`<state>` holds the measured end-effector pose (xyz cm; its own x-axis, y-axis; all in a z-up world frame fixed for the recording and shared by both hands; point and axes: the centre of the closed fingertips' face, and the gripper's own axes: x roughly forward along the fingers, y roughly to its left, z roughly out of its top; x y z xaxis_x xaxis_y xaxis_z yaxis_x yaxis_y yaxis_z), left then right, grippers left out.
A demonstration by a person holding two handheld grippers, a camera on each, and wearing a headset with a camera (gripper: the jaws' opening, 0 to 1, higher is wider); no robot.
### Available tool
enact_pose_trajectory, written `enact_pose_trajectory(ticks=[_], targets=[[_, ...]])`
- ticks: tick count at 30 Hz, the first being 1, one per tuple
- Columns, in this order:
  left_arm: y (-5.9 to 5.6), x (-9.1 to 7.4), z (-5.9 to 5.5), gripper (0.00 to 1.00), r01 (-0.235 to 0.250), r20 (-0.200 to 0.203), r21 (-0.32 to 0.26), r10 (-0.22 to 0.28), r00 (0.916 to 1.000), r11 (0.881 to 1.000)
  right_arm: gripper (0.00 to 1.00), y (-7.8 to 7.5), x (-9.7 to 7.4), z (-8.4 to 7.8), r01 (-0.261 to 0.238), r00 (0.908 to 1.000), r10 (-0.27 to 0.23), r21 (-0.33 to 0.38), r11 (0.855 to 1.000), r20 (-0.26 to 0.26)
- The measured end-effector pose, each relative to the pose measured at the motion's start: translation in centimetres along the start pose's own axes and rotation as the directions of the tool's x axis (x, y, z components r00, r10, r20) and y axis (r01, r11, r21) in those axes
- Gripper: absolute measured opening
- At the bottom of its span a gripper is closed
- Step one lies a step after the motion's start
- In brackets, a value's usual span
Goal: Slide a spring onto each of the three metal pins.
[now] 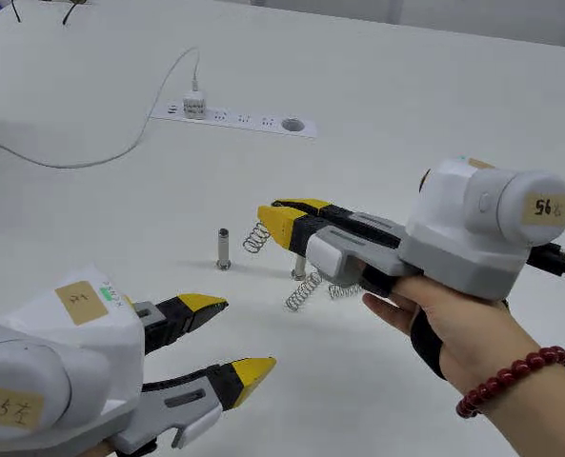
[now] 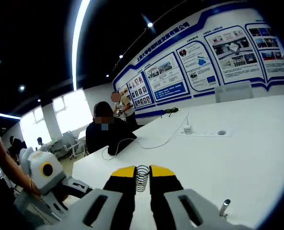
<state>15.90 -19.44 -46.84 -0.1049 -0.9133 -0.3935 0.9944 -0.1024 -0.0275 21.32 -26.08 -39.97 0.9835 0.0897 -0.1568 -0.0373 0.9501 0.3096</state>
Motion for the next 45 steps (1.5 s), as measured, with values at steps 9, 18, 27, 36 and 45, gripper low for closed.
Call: enact_pose_trajectory(ticks=[9,18,27,36,45], targets=[[-0.1,0.1,0.0,0.50,0.010,0.017,-0.003,-0.010,0.9998,1.000,0.11,-0.9,1.6,-0.6,0.045,0.9985,-0.046,-0.033,0.998,-0.030],[0.0,0.2,-0.3,0.57,0.006,0.006,-0.014,-0.006,1.0000,1.000,0.11,-1.7,3.1,-0.9,0.080,0.9962,-0.081,-0.033,0.996,-0.030],[0.6,0.1,-0.4,0.63,-0.007,0.016,-0.052,0.008,0.9998,0.999,0.11,-2.3,4.9,-1.6,0.112,0.9927,-0.113,-0.042,0.993,-0.041],[0.8,0.1,-0.7,0.67,-0.012,0.004,-0.053,0.012,0.9999,0.999,0.11,-2.6,6.0,-1.8,0.119,0.9907,-0.125,-0.093,0.988,-0.054],[1.1,0.0,-0.9,0.71,-0.025,-0.005,-0.061,0.025,0.9997,0.998,0.11,-2.8,6.8,-2.4,0.124,0.9877,-0.138,-0.163,0.979,-0.074]])
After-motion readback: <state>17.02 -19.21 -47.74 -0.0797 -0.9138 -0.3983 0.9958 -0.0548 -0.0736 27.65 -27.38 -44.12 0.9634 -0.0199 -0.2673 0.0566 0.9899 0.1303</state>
